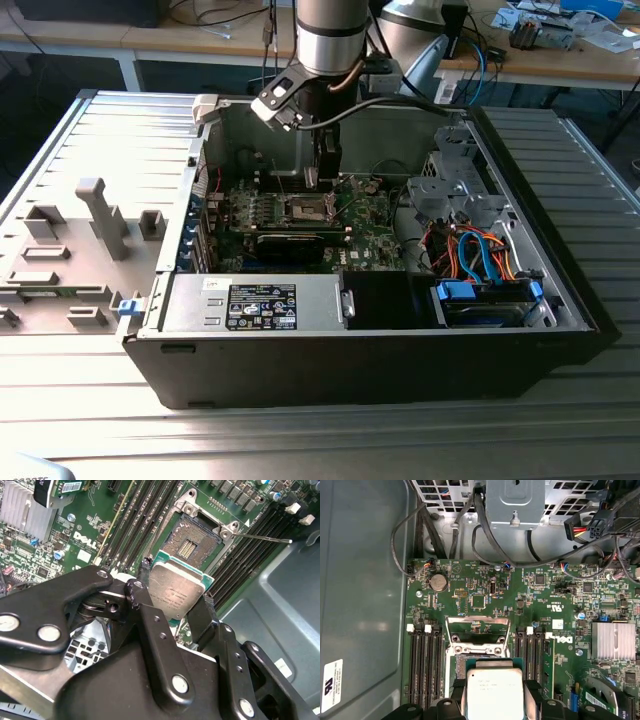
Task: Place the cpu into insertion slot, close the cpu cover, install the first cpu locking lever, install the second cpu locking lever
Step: 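Place the cpu into insertion slot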
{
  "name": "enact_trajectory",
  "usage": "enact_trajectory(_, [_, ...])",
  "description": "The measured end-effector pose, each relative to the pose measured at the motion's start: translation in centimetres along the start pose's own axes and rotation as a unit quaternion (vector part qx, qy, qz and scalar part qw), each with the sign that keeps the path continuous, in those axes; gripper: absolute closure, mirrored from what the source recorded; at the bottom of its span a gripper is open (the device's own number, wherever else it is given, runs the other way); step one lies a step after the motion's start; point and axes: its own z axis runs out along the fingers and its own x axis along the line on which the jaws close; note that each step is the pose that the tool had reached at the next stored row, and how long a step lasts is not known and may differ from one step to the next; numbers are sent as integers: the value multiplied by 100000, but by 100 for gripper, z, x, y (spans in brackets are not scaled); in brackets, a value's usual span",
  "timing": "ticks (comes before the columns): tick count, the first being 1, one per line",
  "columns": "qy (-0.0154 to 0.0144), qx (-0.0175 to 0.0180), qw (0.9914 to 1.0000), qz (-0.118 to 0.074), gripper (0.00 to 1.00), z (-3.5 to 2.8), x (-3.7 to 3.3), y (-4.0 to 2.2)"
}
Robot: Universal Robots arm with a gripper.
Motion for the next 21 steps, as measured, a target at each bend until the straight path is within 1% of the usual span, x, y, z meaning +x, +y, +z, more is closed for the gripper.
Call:
enact_trajectory(18, [4,-2,100000,0,45,42,1,-1])
enact_trajectory(20, [4,-2,100000,-1,45,95,1,-3])
enact_trajectory(21, [0,-3,100000,-1,45,97,1,-3])
